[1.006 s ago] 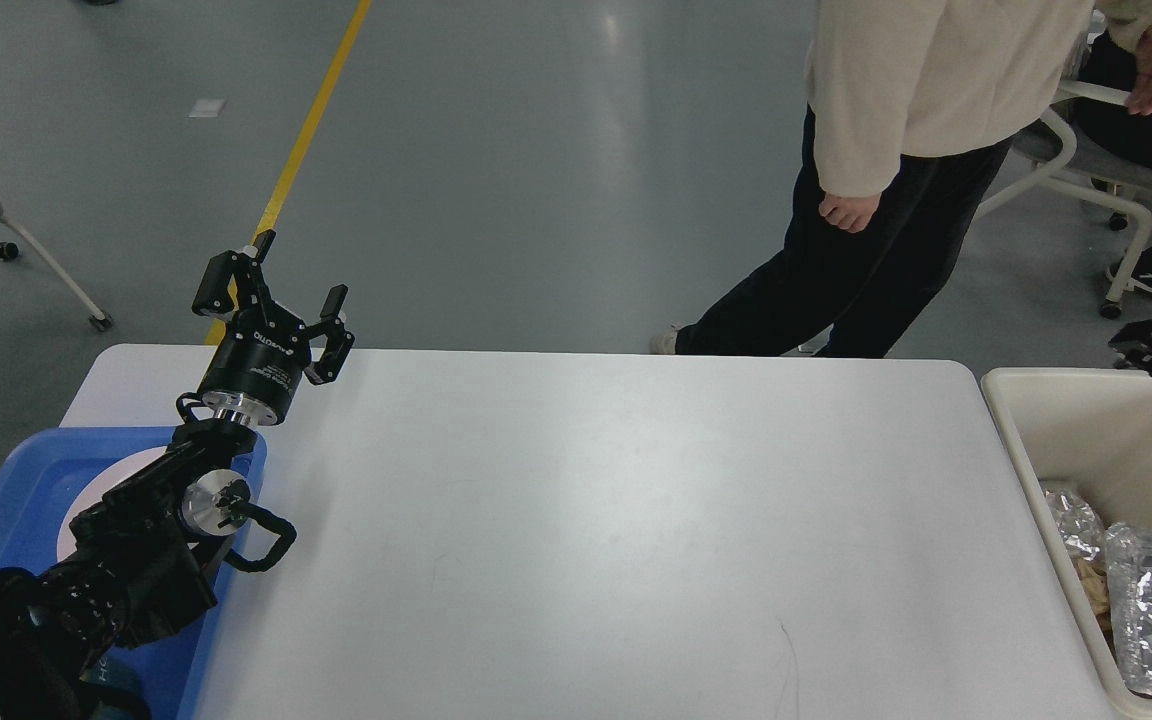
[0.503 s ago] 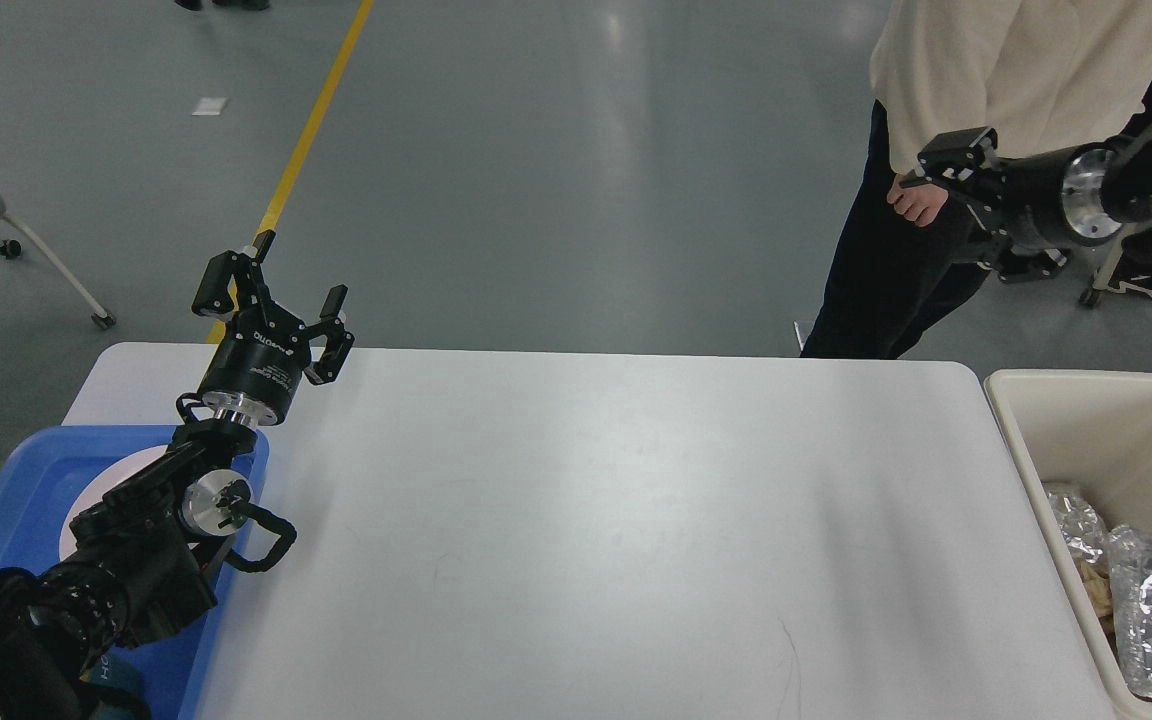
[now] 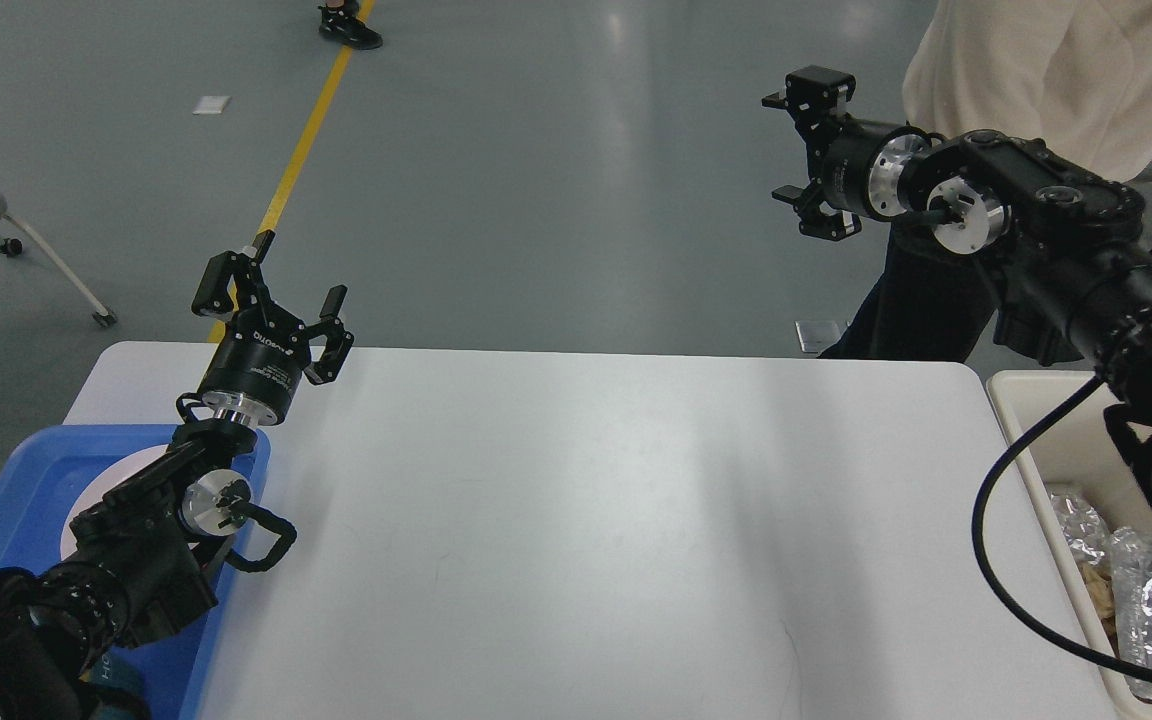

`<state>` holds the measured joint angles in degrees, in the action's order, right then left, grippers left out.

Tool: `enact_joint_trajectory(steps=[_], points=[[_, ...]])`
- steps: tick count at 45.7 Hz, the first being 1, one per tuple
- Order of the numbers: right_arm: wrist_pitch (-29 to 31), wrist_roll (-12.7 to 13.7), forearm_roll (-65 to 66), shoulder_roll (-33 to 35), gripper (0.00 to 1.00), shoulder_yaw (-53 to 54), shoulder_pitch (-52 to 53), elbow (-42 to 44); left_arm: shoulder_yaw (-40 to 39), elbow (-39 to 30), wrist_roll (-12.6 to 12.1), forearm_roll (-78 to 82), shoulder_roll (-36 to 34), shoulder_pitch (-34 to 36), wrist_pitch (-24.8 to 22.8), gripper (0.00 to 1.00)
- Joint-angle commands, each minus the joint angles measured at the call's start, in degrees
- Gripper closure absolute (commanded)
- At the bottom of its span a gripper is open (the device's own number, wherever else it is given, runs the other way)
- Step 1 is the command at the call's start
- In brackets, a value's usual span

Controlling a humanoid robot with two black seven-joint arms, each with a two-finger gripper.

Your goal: Tidy desktop

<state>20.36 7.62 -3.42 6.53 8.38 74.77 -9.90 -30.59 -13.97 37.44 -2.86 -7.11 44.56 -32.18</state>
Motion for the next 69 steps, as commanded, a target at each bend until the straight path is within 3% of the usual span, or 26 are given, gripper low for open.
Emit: enact_joint_trajectory(steps=[1,16,48,69], points=[[0.04,-0.06,-0.18,-0.46,0.00,6.20,-1.82,0.50,0.00,0.00,0.00,-0.04,0.00,0.00,-0.07,0.03],[-0.05,-1.73,-0.44,0.24,0.00,19.04,-8.76,0.94,0.00,0.00,0.00,-0.04,0.00,-0.08,0.01,0.03],[0.56,-1.82,-0.62,8.50,0.00,19.66,-14.92,0.67,0.00,0.00,0.00,-0.04,-0.09,0.00,0.01,0.04],[1.00,-1.82,-0.53,6.83,0.00,19.48,-14.65,0.23,0.00,0.00,0.00,0.05,0.00,0.00,-0.07,0.03]])
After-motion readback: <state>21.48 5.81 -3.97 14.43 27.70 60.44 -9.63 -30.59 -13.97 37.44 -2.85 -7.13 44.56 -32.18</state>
